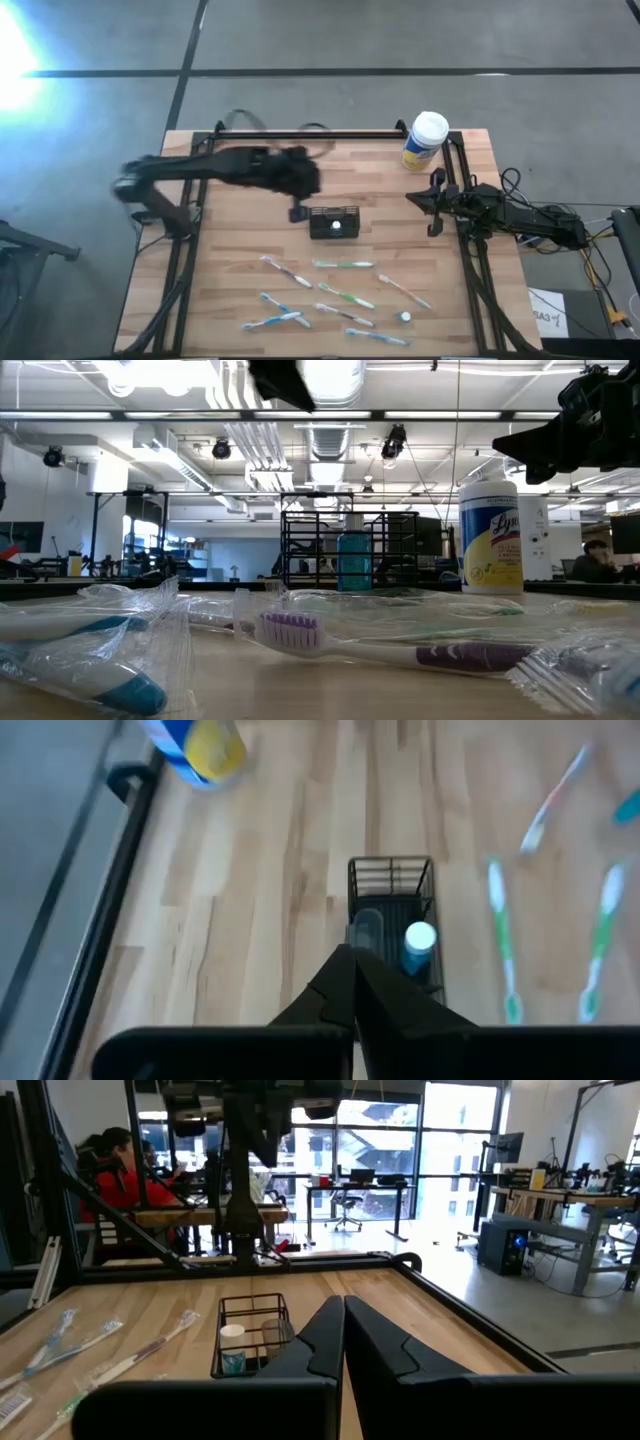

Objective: Pick & Place toothbrushing station
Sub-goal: Put the blue mouthwash into the black organizer

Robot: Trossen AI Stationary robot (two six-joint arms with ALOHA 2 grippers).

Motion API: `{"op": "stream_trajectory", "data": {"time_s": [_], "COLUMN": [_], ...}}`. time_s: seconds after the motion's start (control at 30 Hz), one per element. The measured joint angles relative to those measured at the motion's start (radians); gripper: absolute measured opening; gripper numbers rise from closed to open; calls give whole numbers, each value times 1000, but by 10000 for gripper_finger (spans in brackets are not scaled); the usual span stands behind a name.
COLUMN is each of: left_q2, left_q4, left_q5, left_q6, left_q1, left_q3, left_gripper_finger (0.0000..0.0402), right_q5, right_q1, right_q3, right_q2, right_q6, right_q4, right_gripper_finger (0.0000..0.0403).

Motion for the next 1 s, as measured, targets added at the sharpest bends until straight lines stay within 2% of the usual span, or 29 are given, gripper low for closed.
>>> {"op": "stream_trajectory", "data": {"time_s": [0.23,0.33,0.5,0.6,1.0], "left_q2": [-423,-549,-726,-815,-1131], "left_q4": [461,565,744,833,859], "left_q5": [7,6,4,-11,-10], "left_q6": [-140,-198,-192,-223,-177], "left_q1": [0,-6,-73,-78,-76], "left_q3": [-563,-721,-962,-1065,-1332], "left_gripper_finger": [2,3,2,2,2], "right_q5": [0,0,0,0,1], "right_q1": [0,0,0,0,0], "right_q3": [0,0,0,0,0], "right_q2": [0,0,0,0,0], "right_q6": [-3,-3,-3,-3,-15], "right_q4": [0,1,10,13,40], "right_gripper_finger": [8,8,8,8,8]}}
